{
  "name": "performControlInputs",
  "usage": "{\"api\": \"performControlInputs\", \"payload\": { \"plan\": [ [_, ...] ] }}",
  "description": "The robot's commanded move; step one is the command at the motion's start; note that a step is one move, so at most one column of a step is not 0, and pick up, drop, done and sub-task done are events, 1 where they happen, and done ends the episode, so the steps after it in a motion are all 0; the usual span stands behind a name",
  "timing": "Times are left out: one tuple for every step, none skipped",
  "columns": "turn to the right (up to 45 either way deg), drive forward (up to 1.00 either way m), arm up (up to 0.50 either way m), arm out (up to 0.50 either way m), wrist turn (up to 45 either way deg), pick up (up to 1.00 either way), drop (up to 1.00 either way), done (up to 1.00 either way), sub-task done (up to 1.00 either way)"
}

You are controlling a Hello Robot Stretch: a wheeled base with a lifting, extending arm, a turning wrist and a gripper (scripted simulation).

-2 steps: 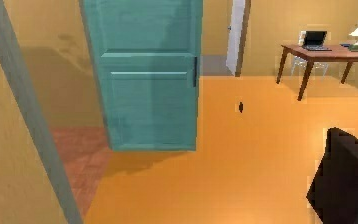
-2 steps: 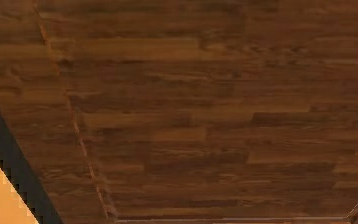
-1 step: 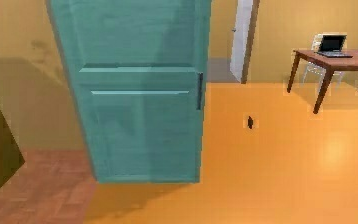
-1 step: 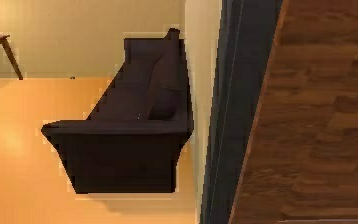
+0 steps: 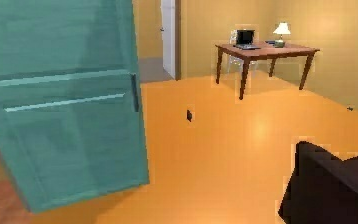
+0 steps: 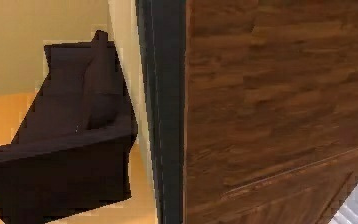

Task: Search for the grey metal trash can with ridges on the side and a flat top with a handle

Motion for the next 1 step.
{"api": "performControlInputs", "payload": {
  "plan": [
    [0.0, 0.85, 0.00, 0.00, 0.0, 0.00, 0.00, 0.00, 0.00]
  ]
}}
